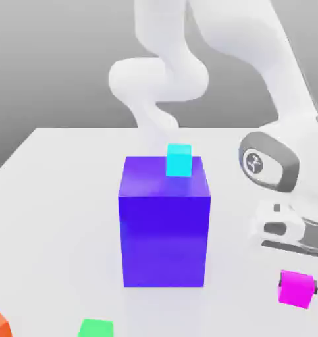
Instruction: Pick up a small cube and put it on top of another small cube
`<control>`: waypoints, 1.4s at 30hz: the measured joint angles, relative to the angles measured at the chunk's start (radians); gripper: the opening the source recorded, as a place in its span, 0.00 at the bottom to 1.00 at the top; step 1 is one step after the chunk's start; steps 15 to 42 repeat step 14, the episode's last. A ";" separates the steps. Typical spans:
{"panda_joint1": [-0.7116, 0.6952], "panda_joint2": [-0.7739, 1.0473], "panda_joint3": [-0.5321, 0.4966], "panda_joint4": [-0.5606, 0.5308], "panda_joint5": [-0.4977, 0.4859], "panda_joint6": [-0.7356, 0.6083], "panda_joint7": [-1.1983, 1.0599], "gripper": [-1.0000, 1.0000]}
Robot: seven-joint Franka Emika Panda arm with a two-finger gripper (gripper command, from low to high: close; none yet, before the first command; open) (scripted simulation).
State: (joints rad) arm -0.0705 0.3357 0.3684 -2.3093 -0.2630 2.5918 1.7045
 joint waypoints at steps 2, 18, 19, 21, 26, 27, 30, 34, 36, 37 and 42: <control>-0.066 -0.022 -0.029 -0.006 0.035 -0.007 -0.042 0.00; -0.294 0.038 -0.175 0.017 0.113 0.063 -0.164 1.00; -0.294 0.038 -0.175 0.017 0.113 0.063 -0.164 1.00; -0.294 0.038 -0.175 0.017 0.113 0.063 -0.164 1.00; -0.294 0.038 -0.175 0.017 0.113 0.063 -0.164 1.00; -0.294 0.038 -0.175 0.017 0.113 0.063 -0.164 1.00; -0.294 0.038 -0.175 0.017 0.113 0.063 -0.164 1.00; -0.294 0.038 -0.175 0.017 0.113 0.063 -0.164 1.00; -0.294 0.038 -0.175 0.017 0.113 0.063 -0.164 1.00; -0.294 0.038 -0.175 0.017 0.113 0.063 -0.164 1.00; -0.294 0.038 -0.175 0.017 0.113 0.063 -0.164 1.00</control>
